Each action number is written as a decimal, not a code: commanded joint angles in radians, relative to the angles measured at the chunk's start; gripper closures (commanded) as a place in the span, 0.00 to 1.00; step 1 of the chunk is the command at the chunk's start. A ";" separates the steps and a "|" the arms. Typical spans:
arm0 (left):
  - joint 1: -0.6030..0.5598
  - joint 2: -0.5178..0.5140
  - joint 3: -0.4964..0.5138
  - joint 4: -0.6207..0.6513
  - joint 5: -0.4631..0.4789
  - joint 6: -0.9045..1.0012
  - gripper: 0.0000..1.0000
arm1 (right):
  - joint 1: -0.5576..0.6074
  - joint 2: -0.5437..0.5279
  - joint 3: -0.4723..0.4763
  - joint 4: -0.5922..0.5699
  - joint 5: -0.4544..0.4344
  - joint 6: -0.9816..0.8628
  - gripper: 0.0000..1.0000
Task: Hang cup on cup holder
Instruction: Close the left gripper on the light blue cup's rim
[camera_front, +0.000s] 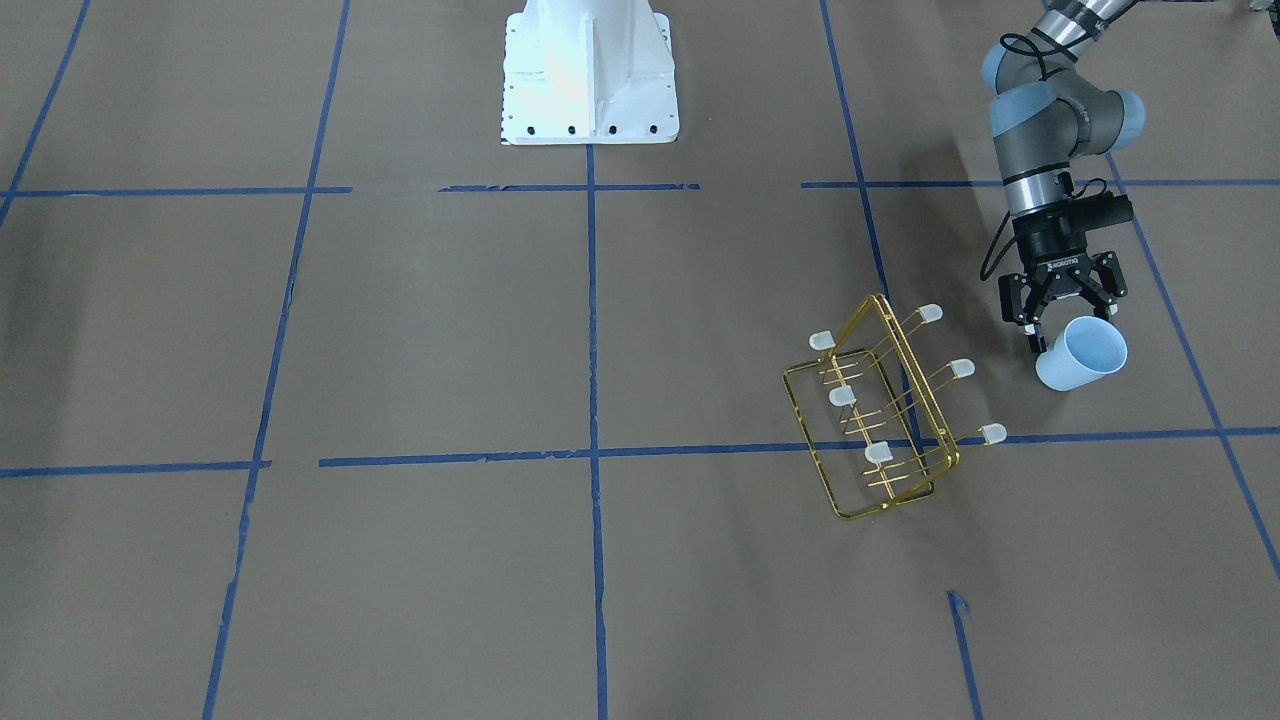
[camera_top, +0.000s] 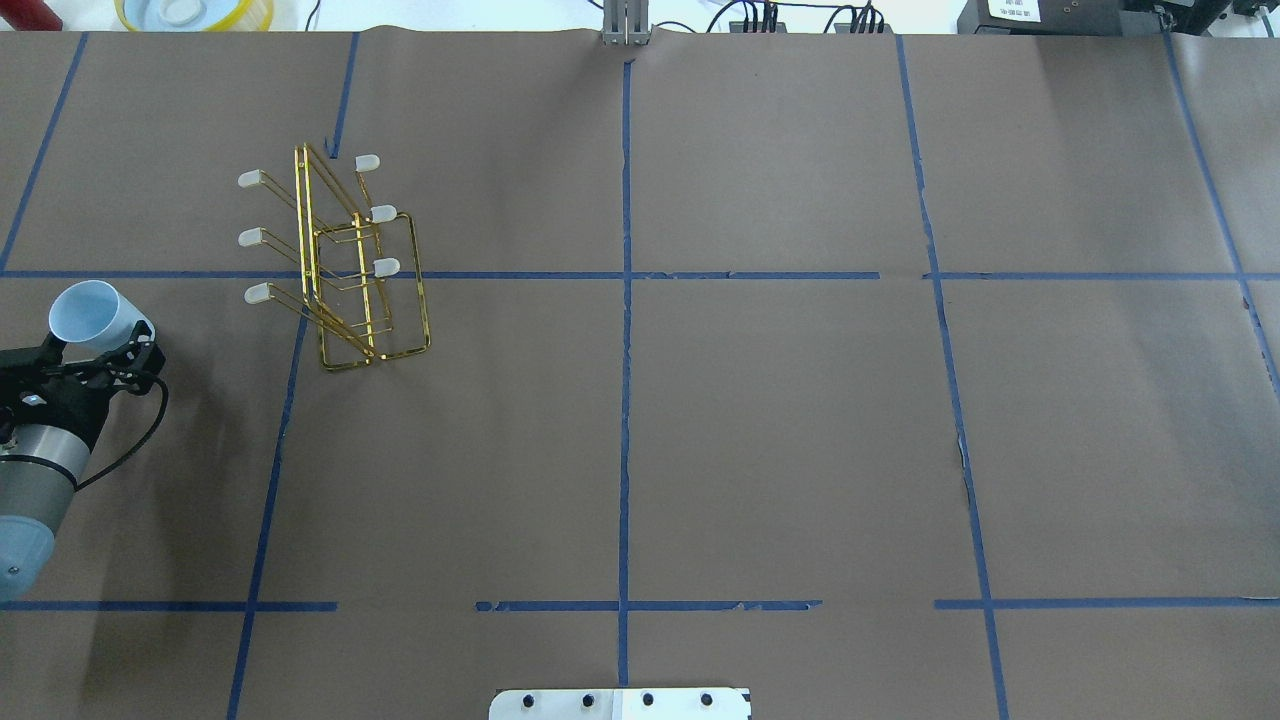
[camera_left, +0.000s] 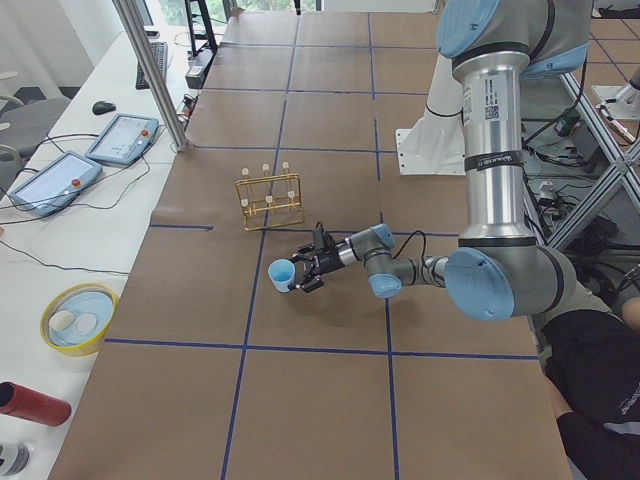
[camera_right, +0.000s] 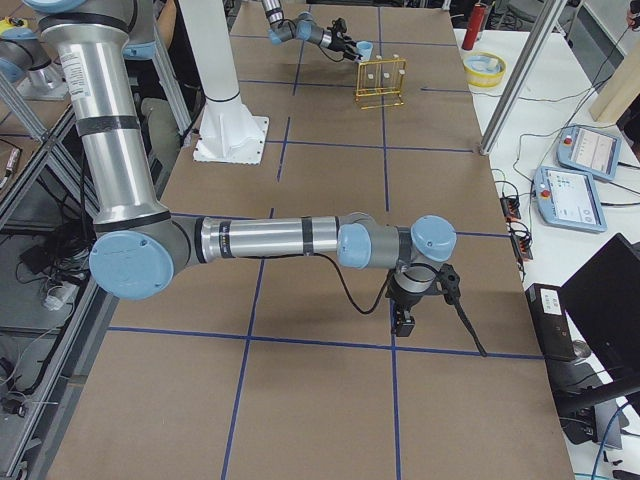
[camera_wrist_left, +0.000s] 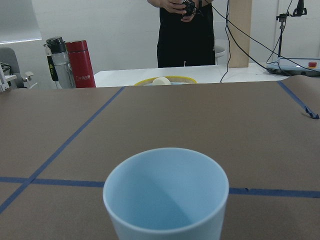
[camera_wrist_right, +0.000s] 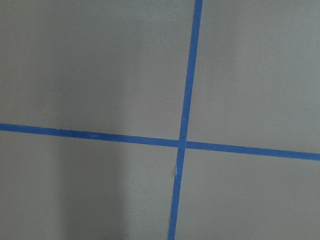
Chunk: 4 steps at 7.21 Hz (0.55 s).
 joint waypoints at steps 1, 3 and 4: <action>-0.032 -0.042 0.012 -0.002 -0.038 0.041 0.02 | 0.000 0.000 0.000 0.000 0.000 0.000 0.00; -0.032 -0.066 0.038 -0.003 -0.038 0.039 0.02 | 0.000 0.000 0.000 0.000 0.000 0.000 0.00; -0.034 -0.066 0.052 -0.017 -0.036 0.041 0.02 | 0.000 0.000 0.000 0.000 0.000 0.000 0.00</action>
